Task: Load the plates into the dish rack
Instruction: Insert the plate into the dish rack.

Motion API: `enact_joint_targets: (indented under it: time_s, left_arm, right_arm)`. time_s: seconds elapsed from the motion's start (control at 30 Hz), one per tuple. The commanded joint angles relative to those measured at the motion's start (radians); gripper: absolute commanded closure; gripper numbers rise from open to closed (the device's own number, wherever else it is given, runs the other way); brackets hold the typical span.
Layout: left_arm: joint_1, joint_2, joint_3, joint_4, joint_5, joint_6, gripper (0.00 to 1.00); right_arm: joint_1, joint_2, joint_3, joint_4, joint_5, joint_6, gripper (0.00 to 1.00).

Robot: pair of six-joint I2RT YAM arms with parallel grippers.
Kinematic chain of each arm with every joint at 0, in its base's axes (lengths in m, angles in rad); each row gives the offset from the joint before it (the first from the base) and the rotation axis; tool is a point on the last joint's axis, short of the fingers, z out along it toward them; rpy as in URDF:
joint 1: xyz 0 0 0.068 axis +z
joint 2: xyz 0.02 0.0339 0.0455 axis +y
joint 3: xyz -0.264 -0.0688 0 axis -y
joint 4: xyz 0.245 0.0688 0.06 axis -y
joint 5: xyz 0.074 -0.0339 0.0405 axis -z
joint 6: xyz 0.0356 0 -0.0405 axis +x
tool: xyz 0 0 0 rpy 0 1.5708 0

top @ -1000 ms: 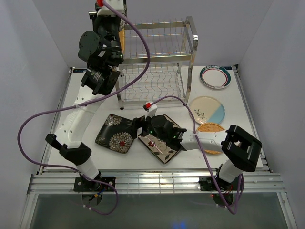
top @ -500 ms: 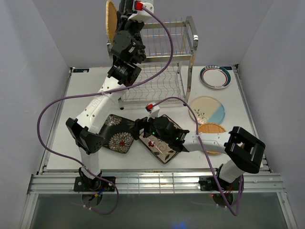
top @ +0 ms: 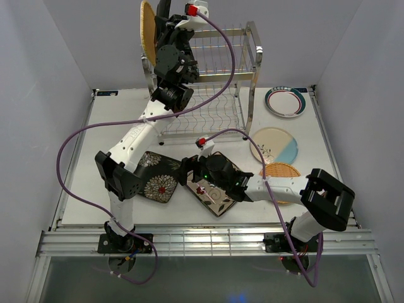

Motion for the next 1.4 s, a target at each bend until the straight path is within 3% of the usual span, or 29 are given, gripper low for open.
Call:
enact_joint_targets:
  time_s: [0.0, 0.73, 1.37]
  left_arm:
    - [-0.009, -0.043, 0.052, 0.139, 0.035, 0.032, 1.00]
    - [-0.043, 0.006, 0.043, 0.134, -0.039, 0.019, 1.00]
    - [-0.009, -0.034, -0.090, 0.104, -0.048, -0.065, 1.00]
  right_arm:
    - [-0.005, -0.028, -0.008, 0.042, 0.019, 0.000, 0.02]
    - [-0.016, -0.051, -0.039, 0.058, 0.010, 0.000, 0.02]
    - [-0.021, -0.076, -0.072, 0.074, 0.008, 0.004, 0.02]
